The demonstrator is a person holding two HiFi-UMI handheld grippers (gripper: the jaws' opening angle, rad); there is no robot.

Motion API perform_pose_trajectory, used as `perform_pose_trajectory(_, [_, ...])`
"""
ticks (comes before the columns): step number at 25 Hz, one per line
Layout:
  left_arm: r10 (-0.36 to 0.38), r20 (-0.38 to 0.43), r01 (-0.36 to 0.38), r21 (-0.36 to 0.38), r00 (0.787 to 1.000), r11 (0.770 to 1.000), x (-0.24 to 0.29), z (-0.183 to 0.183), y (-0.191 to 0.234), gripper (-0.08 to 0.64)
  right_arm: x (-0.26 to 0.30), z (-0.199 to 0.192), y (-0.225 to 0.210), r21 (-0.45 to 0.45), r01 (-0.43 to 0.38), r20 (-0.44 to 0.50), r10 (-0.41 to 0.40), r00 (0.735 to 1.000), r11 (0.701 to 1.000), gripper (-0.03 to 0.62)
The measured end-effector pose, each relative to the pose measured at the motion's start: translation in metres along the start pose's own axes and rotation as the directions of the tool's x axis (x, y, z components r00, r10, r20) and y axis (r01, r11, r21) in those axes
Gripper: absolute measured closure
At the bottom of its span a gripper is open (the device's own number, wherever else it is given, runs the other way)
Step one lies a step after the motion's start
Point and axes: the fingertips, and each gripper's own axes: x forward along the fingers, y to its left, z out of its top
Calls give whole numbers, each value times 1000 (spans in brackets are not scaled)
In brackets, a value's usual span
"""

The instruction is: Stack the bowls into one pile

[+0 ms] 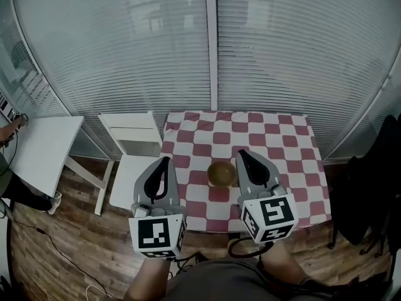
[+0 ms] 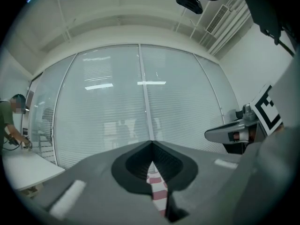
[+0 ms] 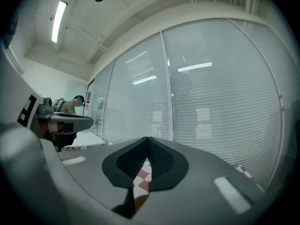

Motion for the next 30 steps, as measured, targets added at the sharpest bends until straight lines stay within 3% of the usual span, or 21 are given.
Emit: perform_pose_trajectory(30, [-20, 1, 20, -2, 1000, 1000, 13, -1, -2, 560, 13, 1, -1, -38, -11, 1, 11, 1000, 999, 568])
